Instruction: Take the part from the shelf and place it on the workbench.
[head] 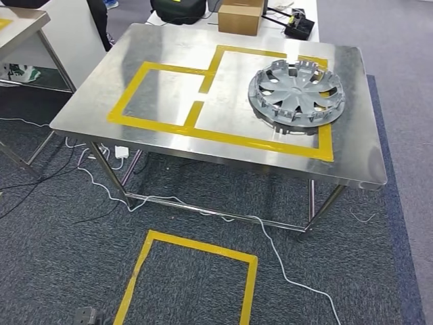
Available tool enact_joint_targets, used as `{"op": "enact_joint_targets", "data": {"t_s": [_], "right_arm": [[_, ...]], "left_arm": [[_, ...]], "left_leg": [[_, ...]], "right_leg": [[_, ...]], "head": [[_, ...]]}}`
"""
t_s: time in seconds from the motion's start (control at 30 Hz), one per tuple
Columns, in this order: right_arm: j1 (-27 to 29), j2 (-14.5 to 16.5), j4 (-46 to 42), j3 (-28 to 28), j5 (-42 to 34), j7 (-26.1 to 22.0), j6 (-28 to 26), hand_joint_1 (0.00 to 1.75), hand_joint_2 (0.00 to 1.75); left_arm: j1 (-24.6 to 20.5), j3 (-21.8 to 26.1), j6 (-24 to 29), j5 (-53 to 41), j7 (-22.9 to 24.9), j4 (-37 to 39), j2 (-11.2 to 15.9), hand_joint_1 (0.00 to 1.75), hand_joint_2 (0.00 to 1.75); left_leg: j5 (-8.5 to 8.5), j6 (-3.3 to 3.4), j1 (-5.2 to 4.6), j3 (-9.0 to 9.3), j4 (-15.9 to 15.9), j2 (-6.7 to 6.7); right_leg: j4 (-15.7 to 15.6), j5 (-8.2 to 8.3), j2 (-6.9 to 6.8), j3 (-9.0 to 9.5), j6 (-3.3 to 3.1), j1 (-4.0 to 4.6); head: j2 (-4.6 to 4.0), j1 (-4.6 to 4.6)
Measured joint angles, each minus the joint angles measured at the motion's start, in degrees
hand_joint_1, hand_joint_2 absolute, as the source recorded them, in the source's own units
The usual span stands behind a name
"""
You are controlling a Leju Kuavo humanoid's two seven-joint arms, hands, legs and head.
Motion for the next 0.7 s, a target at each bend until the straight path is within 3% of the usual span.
{"op": "enact_joint_targets", "data": {"t_s": [0.07, 0.1, 0.13, 0.2, 0.23, 0.27, 0.3, 0.37, 0.43, 0.47, 0.5, 0.57, 0.6, 0.63, 0.7], "right_arm": [[-0.05, -0.08, 0.31, -0.28, 0.05, -0.09, 0.09, 1.32, 0.0], [-0.02, -0.1, 0.46, -0.43, 0.15, -0.31, 0.25, 1.75, 0.0], [-0.01, -0.11, 0.62, -0.6, 0.27, -0.74, 0.5, 1.75, 0.0], [-0.12, -0.12, 0.84, -1.0, 0.69, -2.03, 1.03, 1.75, 0.0], [-0.21, -0.13, 0.93, -1.28, 0.92, -2.65, 1.25, 1.75, 0.0], [-0.28, -0.14, 1.01, -1.55, 1.21, -3.14, 1.39, 1.31, 0.0], [-0.33, -0.15, 1.09, -1.8, 1.5, -3.48, 1.48, 0.87, 0.0], [-0.59, -0.16, 1.24, -2.41, 2.25, -3.73, 1.32, 0.0, 0.0], [-1.38, -0.21, 1.48, -3.35, 3.29, -3.28, 0.59, 0.0, 0.0], [-1.83, -0.24, 1.73, -3.99, 3.89, -2.98, 0.18, 0.0, 0.0], [-2.22, -0.27, 1.98, -4.67, 4.43, -2.74, -0.16, 0.0, 0.0], [-2.68, -0.27, 2.57, -5.9, 5.16, -2.47, -0.52, 0.0, 0.0], [-2.92, -0.26, 2.83, -6.38, 5.37, -2.35, -0.6, 0.0, 0.0], [-3.15, -0.25, 3.09, -6.79, 5.52, -2.22, -0.63, 0.0, 0.0], [-3.6, -0.24, 3.52, -7.51, 5.77, -2.11, -0.67, 0.0, 0.0]], "left_arm": [[0.12, 0.01, 0.0, -0.01, 0.0, 0.07, -0.03, 0.0, 0.0], [0.2, 0.01, 0.0, -0.01, 0.0, 0.11, -0.01, 0.0, 0.0], [0.24, 0.02, 0.0, 0.01, 0.0, 0.14, 0.04, 0.0, 0.0], [0.25, 0.03, 0.03, 0.13, 0.0, 0.15, 0.21, 0.0, 0.0], [0.26, 0.03, 0.04, 0.21, 0.0, 0.15, 0.27, 0.0, 0.0], [0.28, 0.04, 0.04, 0.28, 0.0, 0.16, 0.28, 0.0, 0.0], [0.3, 0.04, 0.04, 0.33, 0.0, 0.16, 0.27, 0.0, 0.0], [0.33, 0.04, 0.04, 0.37, 0.0, 0.17, 0.22, 0.0, 0.0], [0.33, 0.04, 0.04, 0.36, 0.01, 0.17, 0.19, 0.0, 0.0], [0.31, 0.04, 0.04, 0.34, 0.03, 0.17, 0.19, 0.0, 0.0], [0.27, 0.04, 0.04, 0.32, 0.07, 0.17, 0.19, 0.0, 0.0], [0.27, 0.04, 0.04, 0.23, 0.16, 0.17, 0.24, 0.0, 0.0], [0.32, 0.04, 0.05, 0.19, 0.21, 0.18, 0.27, 0.0, 0.0], [0.4, 0.04, 0.05, 0.15, 0.25, 0.21, 0.3, 0.0, 0.0], [0.43, 0.04, 0.06, 0.14, 0.33, 0.29, 0.3, 0.0, 0.0]], "left_leg": [[0.69, 0.93, -0.11, -0.89, 0.01, 0.15], [1.27, 1.41, -0.1, -1.43, 0.03, 0.25], [1.95, 1.82, -0.06, -2.13, 0.01, 0.35], [3.3, 2.23, -0.16, -3.75, 0.04, 0.39], [4.02, 2.27, -0.24, -4.67, 0.07, 0.39], [4.74, 2.26, -0.33, -5.59, 0.11, 0.39], [5.42, 2.21, -0.38, -6.49, 0.18, 0.38], [6.68, 1.96, -0.42, -8.06, 0.37, 0.35], [7.79, 1.45, -0.52, -9.13, 0.59, 0.35], [8.33, 1.17, -0.55, -9.42, 0.65, 0.37], [8.87, 0.86, -0.54, -9.65, 0.68, 0.41], [9.6, 0.21, -0.38, -10.03, 0.72, 0.41], [8.91, -0.15, -0.29, -10.46, 1.2, 0.36], [7.07, -0.48, -0.24, -11.16, 2.6, 0.31], [0.87, -1.01, -0.13, -13.17, 8.66, 0.23]], "right_leg": [[0.0, 0.26, 0.0, -0.5, 0.61, -0.23], [0.86, -1.04, 0.01, -0.99, 0.91, -0.33], [2.91, -3.41, 0.01, -1.76, 1.19, -0.4], [9.93, -9.33, -0.01, -3.61, 1.51, -0.41], [13.58, -11.18, -0.01, -4.19, 1.56, -0.4], [15.9, -11.63, 0.0, -4.04, 1.52, -0.38], [16.42, -10.83, 0.0, -2.99, 1.42, -0.34], [11.46, -7.75, 0.0, 2.15, 1.11, -0.24], [2.68, -7.51, 0.02, 8.6, 0.77, -0.1], [-0.34, -8.08, 0.07, 10.4, 0.66, -0.01], [-1.92, -8.62, 0.12, 11.07, 0.47, 0.13], [-2.03, -8.0, 0.11, 10.08, -0.25, 0.22], [-1.96, -7.49, 0.02, 9.51, -0.74, 0.18], [-1.99, -6.83, -0.08, 8.84, -1.23, 0.09], [-2.0, -5.45, -0.19, 7.2, -1.76, 0.02]], "head": [[-0.01, 0.01], [-0.01, 0.06], [-0.01, 0.11], [-0.01, 0.29], [-0.01, 0.33], [-0.01, 0.34], [-0.01, 0.34], [-0.01, 0.36], [-0.01, 0.33], [-0.01, 0.33], [0.0, 0.36], [0.0, 0.43], [0.0, 0.42], [-0.01, 0.31], [-0.01, 0.12]]}}
